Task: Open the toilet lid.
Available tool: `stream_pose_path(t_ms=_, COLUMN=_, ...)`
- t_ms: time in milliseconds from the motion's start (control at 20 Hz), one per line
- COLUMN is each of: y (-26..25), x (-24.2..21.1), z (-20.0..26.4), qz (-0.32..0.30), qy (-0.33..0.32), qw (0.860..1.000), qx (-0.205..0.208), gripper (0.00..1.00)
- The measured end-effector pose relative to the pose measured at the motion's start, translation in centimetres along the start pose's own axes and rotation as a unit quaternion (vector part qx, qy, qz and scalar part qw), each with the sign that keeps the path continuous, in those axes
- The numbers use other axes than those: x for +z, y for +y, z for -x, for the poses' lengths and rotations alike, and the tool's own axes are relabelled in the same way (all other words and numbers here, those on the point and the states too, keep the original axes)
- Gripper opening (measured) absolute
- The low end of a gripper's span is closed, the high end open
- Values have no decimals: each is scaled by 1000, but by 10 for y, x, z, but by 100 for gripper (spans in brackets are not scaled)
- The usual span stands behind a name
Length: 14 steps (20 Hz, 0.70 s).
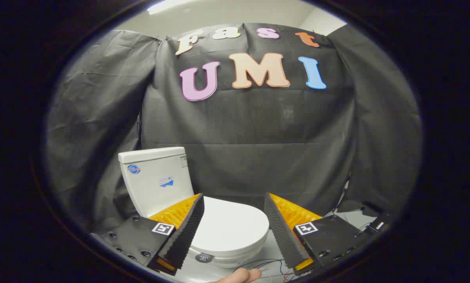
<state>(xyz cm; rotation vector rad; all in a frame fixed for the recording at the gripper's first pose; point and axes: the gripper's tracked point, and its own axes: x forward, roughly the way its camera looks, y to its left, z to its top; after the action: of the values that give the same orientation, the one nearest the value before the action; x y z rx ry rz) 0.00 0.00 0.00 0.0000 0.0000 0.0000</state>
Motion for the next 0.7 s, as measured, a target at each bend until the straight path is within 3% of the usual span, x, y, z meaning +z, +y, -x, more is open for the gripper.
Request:
stream_pose_path(t_ms=550, y=-4, x=34, z=4, qz=-29, qy=-64, qw=997, qx=-23, gripper=96)
stream_pose_path(t_ms=700, y=5, x=20, z=-1, qz=-37, qy=-54, qw=998, qx=-22, gripper=97)
